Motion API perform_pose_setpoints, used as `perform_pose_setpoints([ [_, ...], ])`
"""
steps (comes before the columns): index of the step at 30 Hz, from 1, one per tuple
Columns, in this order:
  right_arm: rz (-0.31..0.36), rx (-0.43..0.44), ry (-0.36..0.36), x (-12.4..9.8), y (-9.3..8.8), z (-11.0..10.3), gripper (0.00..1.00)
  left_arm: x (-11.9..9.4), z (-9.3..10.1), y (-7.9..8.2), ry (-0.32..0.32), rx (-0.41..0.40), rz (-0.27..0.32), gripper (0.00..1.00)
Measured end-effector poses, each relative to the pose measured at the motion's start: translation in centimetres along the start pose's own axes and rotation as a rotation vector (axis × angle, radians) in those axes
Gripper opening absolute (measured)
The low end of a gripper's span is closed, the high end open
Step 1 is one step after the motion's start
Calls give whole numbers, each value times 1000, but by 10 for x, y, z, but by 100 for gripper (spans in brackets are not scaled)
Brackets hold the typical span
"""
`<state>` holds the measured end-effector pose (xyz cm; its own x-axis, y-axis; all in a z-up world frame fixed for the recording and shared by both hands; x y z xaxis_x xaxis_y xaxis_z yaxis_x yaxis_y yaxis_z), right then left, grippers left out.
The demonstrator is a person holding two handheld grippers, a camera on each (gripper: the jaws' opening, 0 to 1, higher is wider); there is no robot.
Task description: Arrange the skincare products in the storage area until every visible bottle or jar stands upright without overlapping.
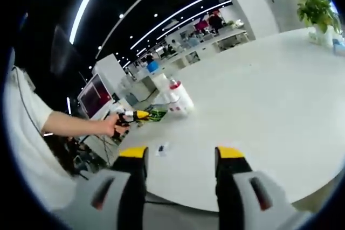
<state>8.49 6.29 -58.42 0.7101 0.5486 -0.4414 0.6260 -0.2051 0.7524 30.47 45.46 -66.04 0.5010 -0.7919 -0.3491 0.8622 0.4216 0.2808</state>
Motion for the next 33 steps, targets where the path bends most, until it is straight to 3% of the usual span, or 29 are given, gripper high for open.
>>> perform_pose_setpoints([
  [10, -45, 6, -10, 3, -3, 2, 51, 21, -12, 1, 52, -8, -33, 1],
  [14, -65, 9, -9, 5, -4, 1, 51, 26, -26, 8, 116, -26, -40, 1],
  [16, -76, 9, -7, 6, -5, 2, 51, 27, -42, 13, 194, -52, -33, 1],
  [18, -83, 7, -6, 7, -5, 2, 51, 28, -45, 14, 196, -46, -44, 2],
  [22, -99, 3, -1, 7, -7, 0, 51, 28, -56, 17, 255, -20, -35, 13],
  [33, -120, -3, 12, 9, -9, -2, 51, 26, -51, 21, 308, 49, 35, 21],
])
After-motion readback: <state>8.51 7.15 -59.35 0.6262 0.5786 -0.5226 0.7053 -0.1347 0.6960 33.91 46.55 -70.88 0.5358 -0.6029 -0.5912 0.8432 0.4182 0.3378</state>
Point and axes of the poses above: the point that each gripper's makers call its tool centre point, and the gripper's own axes: x roughly forward along the fingers, z roughly to its right, y roughly out of its top, the point moved 8 cm from there along -x, roughly backward along the fingers, and after that the axes turned 4 degrees about -z, right-handed, at the moved point
